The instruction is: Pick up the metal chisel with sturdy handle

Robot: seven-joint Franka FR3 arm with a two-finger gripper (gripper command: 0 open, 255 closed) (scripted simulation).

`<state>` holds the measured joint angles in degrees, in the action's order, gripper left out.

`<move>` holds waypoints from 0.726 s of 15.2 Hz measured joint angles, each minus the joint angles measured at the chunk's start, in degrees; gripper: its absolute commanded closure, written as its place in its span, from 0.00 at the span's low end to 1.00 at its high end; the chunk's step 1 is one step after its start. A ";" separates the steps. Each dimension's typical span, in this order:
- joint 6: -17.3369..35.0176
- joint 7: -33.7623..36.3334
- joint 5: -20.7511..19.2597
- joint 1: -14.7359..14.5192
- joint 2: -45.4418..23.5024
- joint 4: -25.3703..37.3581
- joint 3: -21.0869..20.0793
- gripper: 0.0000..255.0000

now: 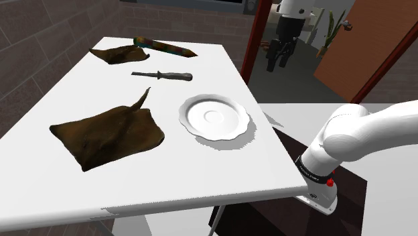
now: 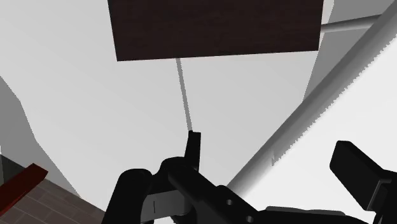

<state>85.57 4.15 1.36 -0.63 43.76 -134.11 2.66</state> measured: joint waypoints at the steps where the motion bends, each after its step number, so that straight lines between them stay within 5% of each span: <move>1: 0.00 0.00 0.00 0.00 0.00 0.00 0.00 0.00; 11: 6.76 -2.93 1.23 -4.49 -18.48 11.85 -3.52 0.00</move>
<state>92.33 1.22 2.59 -5.12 25.29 -122.27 -0.87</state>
